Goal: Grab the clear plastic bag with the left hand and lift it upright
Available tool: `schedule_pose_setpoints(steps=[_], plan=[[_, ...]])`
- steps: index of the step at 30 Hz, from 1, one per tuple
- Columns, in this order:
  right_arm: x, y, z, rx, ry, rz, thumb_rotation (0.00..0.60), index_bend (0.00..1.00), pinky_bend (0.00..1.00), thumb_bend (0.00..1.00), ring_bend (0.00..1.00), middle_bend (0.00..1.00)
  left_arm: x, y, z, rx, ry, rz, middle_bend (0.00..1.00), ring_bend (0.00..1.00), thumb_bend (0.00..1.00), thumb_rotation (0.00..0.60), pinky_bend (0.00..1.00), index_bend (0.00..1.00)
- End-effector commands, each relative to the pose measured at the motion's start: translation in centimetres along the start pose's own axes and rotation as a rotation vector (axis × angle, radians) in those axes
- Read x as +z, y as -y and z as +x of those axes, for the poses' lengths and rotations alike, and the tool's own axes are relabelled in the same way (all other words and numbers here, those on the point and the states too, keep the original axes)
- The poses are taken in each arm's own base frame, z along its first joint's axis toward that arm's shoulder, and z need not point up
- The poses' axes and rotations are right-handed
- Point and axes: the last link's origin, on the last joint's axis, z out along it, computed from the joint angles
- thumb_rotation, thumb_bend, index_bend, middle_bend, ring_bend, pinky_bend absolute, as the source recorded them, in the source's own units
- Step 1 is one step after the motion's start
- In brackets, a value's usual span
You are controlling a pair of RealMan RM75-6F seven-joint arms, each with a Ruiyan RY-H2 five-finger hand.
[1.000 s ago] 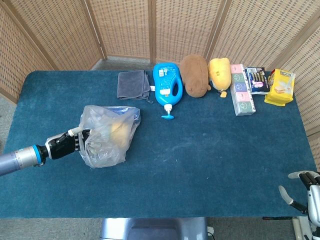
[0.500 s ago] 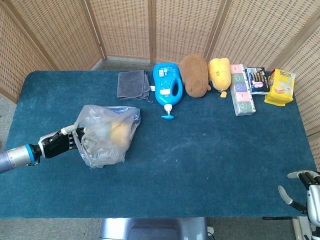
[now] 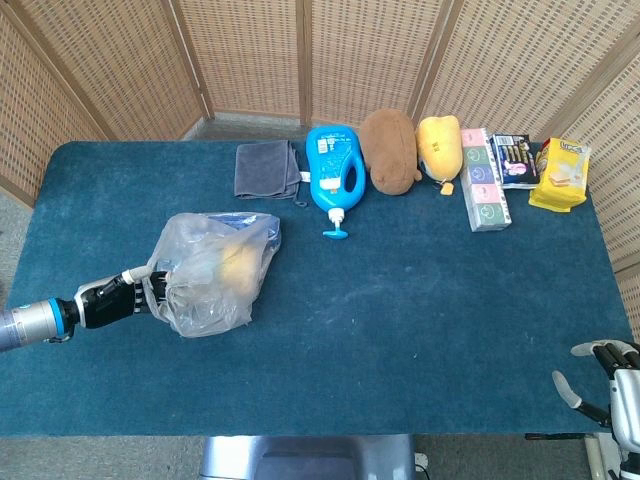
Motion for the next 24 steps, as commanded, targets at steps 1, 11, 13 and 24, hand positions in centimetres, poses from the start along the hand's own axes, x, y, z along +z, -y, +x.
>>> schedule_pose_setpoints(steps=[1, 11, 13, 24], plan=[[0.0, 0.0, 0.0, 0.000, -0.002, 0.000, 0.065, 0.42, 0.22, 0.32, 0.32, 0.42, 0.2, -0.5, 0.1, -0.035, -0.024, -0.059, 0.27, 0.25, 0.31, 0.122, 0.30, 0.27], [0.0, 0.1, 0.1, -0.002, -0.002, 0.002, 0.065, 0.42, 0.22, 0.32, 0.32, 0.42, -0.7, 0.0, 0.2, -0.004, -0.018, -0.014, 0.27, 0.25, 0.31, 0.119, 0.30, 0.27], [0.0, 0.2, 0.1, -0.001, -0.002, 0.003, 0.066, 0.42, 0.22, 0.32, 0.32, 0.42, -1.0, 0.2, 0.4, -0.002, -0.022, -0.010, 0.27, 0.25, 0.31, 0.119, 0.30, 0.27], [-0.1, 0.3, 0.1, -0.003, -0.001, 0.006, 0.065, 0.42, 0.22, 0.32, 0.32, 0.42, -1.1, 1.6, 0.6, -0.027, -0.018, 0.021, 0.27, 0.25, 0.31, 0.120, 0.30, 0.27]])
